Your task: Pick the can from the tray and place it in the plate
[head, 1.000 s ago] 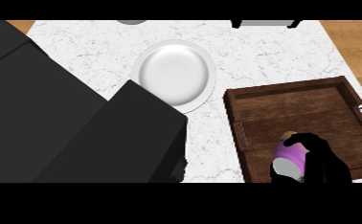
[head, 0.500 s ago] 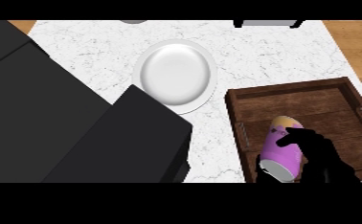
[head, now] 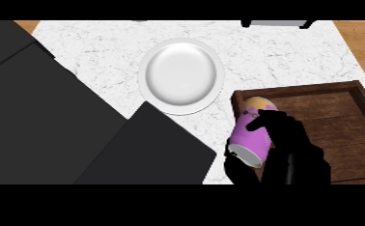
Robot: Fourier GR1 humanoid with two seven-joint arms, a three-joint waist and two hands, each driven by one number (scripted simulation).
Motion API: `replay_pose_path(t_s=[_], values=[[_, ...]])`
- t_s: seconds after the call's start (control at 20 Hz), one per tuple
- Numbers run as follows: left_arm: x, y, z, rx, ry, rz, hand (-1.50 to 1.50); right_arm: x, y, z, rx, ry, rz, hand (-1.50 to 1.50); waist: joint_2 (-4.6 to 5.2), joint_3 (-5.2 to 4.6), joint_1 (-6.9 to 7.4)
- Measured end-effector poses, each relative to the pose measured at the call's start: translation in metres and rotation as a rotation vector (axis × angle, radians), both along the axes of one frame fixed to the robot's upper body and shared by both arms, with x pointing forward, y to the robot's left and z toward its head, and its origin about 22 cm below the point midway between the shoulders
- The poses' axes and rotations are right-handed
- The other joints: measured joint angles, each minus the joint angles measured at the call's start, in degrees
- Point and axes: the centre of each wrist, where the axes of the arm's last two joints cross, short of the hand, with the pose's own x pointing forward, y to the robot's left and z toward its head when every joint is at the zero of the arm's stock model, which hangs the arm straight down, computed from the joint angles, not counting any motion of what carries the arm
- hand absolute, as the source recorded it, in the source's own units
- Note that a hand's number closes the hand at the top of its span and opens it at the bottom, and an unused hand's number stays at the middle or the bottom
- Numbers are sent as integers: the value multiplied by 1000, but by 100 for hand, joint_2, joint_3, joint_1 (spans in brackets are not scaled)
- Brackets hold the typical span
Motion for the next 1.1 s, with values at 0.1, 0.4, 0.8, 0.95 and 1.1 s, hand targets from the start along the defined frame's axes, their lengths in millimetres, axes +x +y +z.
replay_pose_path(t_s=[0.1, 0.4, 0.8, 0.95, 1.1], values=[[1, -1, 1, -3, -2, -8, 0, 11, 11, 4, -2, 6, 15, 150, 15, 3, 35], [3, -6, -1, -3, -25, -36, 0, 53, 34, 13, -1, 62, 63, 150, 60, 14, 131], [6, -11, 2, 0, -20, -54, 0, 119, 55, 11, -3, 132, 86, 150, 102, 32, 225], [8, -15, 2, -3, -24, -57, 0, 142, 60, 8, 8, 149, 81, 150, 121, 38, 269], [8, -16, 1, -3, -36, -61, 0, 157, 58, 1, 60, 127, 66, 150, 129, 44, 283]])
